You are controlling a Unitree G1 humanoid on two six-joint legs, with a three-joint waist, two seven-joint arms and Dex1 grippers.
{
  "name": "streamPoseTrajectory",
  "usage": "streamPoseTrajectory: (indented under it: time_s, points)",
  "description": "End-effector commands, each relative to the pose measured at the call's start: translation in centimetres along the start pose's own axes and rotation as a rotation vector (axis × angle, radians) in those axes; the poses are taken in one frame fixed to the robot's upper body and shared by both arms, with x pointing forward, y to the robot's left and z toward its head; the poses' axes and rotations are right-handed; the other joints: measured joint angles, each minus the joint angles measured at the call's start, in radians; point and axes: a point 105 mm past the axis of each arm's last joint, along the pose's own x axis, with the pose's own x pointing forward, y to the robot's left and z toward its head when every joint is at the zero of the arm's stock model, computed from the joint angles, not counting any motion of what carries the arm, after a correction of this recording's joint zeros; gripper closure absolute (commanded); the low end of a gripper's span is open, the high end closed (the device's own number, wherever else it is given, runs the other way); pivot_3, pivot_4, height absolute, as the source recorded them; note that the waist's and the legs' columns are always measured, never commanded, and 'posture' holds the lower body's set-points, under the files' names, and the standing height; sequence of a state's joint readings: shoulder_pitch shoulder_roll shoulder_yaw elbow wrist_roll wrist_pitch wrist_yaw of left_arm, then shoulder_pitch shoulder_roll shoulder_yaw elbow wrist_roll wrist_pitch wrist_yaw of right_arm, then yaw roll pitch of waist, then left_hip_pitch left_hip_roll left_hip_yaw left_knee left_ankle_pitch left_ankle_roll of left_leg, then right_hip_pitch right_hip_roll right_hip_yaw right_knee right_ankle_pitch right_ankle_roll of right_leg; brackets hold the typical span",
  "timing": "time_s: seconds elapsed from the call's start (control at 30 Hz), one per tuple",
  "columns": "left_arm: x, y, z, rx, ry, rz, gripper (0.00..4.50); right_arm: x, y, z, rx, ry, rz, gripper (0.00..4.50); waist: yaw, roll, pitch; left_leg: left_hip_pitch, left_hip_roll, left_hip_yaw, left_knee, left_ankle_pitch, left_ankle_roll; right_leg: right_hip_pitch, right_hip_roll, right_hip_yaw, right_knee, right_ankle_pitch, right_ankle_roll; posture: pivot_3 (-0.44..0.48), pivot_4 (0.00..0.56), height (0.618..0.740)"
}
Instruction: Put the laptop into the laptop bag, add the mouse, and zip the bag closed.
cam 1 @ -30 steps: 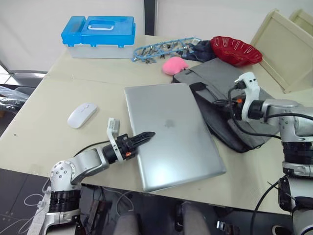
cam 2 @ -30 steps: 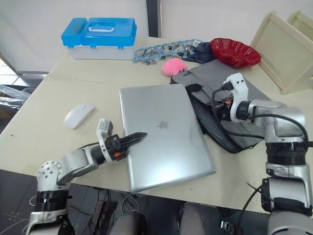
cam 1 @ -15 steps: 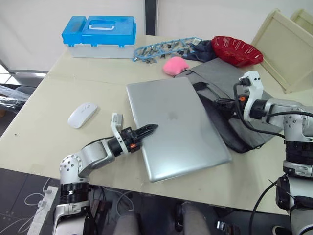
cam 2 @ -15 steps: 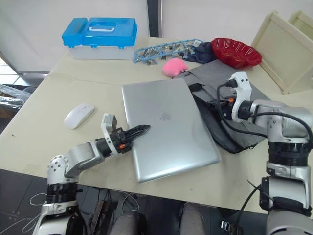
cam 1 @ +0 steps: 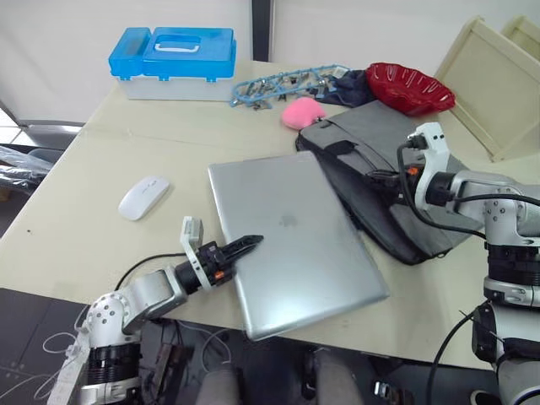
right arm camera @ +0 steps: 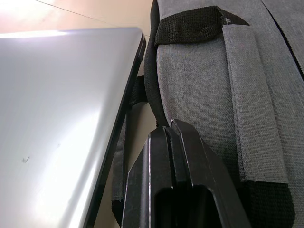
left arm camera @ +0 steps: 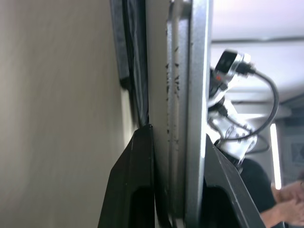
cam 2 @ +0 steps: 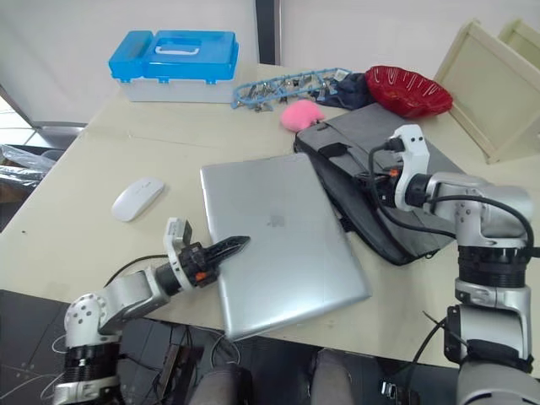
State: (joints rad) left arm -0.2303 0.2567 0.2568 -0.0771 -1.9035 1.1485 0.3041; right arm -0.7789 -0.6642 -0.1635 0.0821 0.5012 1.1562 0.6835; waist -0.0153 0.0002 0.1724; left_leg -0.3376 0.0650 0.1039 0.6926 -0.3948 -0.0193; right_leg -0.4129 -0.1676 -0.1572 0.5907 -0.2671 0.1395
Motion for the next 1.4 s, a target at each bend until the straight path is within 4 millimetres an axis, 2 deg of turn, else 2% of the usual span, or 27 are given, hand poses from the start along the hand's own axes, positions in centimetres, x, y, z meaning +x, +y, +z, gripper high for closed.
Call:
streamPoseTrajectory:
  time_s: [0.03, 0.17, 0.53, 0.63, 0.8, 0.97, 1.1, 1.4]
  points:
    - [0.9, -2.6, 0.9, 0.002, -0.019, -0.121, 4.07, -0.4, 1.1, 1.8, -0.045, -0.062, 0.033, 4.47, 0.005, 0.0, 0.0, 0.0, 0.0, 0.0, 0.0, 0.0, 0.0, 0.0, 0.0, 0.0, 0.0, 0.0, 0.0, 0.0, 0.15, 0.74]
    - [1.7, -2.4, 2.0, -0.036, -0.033, -0.106, 4.07, -0.4, 1.3, 2.0, -0.048, -0.065, 0.039, 4.47, 0.012, 0.0, 0.0, 0.0, 0.0, 0.0, -0.001, 0.0, 0.0, 0.0, 0.0, -0.001, -0.001, 0.0, 0.0, 0.0, 0.15, 0.74]
    - [3.6, -2.5, 2.4, -0.036, 0.059, -0.075, 4.07, -0.6, 2.5, 1.9, -0.039, -0.074, 0.06, 4.47, 0.012, 0.0, 0.0, 0.0, 0.0, 0.0, -0.001, 0.0, 0.0, 0.0, 0.0, -0.001, -0.001, 0.0, 0.0, 0.0, 0.15, 0.74]
    - [4.8, -3.4, 2.5, -0.031, 0.067, -0.097, 4.07, -0.6, 2.9, 1.5, -0.029, -0.069, 0.071, 4.47, 0.014, 0.0, 0.0, 0.0, 0.0, 0.0, -0.001, 0.0, 0.0, 0.0, 0.0, -0.001, -0.001, 0.0, 0.0, 0.0, 0.15, 0.74]
    - [7.7, -3.0, 2.8, -0.005, 0.044, -0.054, 4.07, -0.7, 3.5, 1.0, -0.006, -0.063, 0.082, 4.47, 0.015, 0.0, 0.0, 0.0, -0.001, 0.0, -0.001, 0.0, 0.0, 0.0, 0.0, -0.001, -0.001, 0.0, 0.0, 0.0, 0.15, 0.74]
    - [9.8, -3.1, 2.0, 0.062, 0.056, -0.06, 4.07, -0.8, 3.9, 0.9, 0.011, -0.068, 0.087, 4.47, 0.012, 0.0, 0.0, 0.0, -0.001, 0.001, -0.004, 0.0, 0.0, 0.0, 0.0, -0.002, -0.002, 0.0, 0.0, 0.0, 0.15, 0.74]
    - [11.9, -3.7, 2.2, 0.037, 0.029, -0.101, 4.07, -0.7, 4.4, 1.1, 0.034, -0.085, 0.096, 4.47, 0.015, 0.0, 0.0, 0.0, -0.001, 0.001, -0.003, 0.0, 0.0, 0.0, 0.0, -0.002, -0.003, 0.001, 0.001, 0.0, 0.15, 0.74]
    - [16.0, -3.4, 0.1, 0.066, 0.037, -0.086, 4.07, -0.6, 6.7, 1.0, 0.076, -0.101, 0.149, 4.47, 0.017, 0.0, 0.0, 0.0, -0.001, 0.001, -0.006, 0.0, 0.0, 0.0, 0.0, -0.003, -0.005, 0.001, 0.001, 0.0, 0.15, 0.74]
